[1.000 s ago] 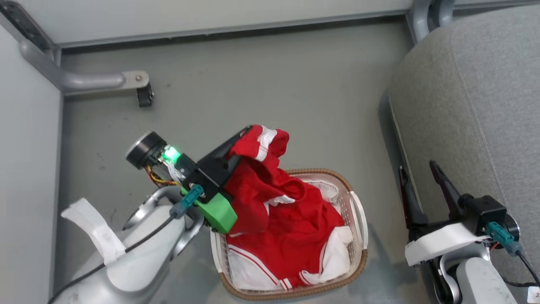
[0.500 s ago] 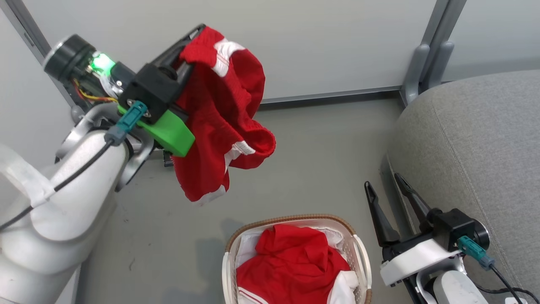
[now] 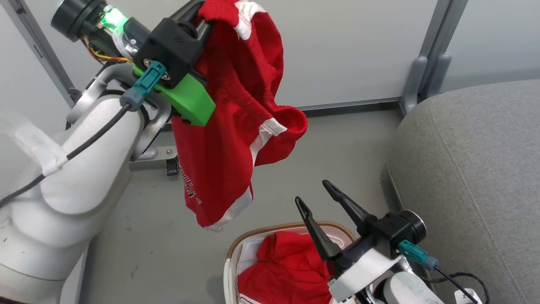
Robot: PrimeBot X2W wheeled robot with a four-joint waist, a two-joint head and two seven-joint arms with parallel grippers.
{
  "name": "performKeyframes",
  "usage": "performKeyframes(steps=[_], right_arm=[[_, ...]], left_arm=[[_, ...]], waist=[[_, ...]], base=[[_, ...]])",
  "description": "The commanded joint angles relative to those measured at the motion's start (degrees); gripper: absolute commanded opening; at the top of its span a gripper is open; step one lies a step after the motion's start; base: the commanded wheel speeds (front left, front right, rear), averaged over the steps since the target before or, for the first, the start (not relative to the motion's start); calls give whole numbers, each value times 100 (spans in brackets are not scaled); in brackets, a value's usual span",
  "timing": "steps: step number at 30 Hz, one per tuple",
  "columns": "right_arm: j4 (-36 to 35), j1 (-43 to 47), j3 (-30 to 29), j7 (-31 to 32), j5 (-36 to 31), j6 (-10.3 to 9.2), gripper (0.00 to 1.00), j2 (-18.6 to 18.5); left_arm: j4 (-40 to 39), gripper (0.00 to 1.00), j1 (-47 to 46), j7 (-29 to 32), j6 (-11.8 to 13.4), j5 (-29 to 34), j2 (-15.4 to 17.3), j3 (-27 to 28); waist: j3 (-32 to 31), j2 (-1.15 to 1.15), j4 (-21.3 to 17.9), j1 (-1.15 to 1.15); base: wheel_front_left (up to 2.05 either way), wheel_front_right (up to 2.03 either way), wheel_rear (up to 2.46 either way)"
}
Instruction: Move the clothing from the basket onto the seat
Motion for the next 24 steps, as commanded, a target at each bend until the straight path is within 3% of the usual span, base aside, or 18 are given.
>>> performKeyframes(steps=[1, 7, 13, 24], right_arm=[[22, -130, 83, -12, 82, -6, 100, -12], [220, -576, 567, -12, 242, -6, 100, -14], [492, -1023, 874, -12, 418, -6, 100, -13], [662, -1414, 436, -12, 455, -6, 100, -13]], left_arm=[[18, 0, -135, -10, -10, -38, -42, -18], [198, 0, -391, 5, -17, -42, -307, -147], [505, 0, -723, 16, -19, -40, -770, -307], [957, 0, -995, 32, -7, -177, -1354, -509]], waist=[[-13, 46, 10, 1], [-50, 46, 48, 1], [-92, 46, 143, 1], [-167, 46, 317, 1]], base=[[0, 0, 0], [0, 0, 0], [0, 0, 0], [0, 0, 0]])
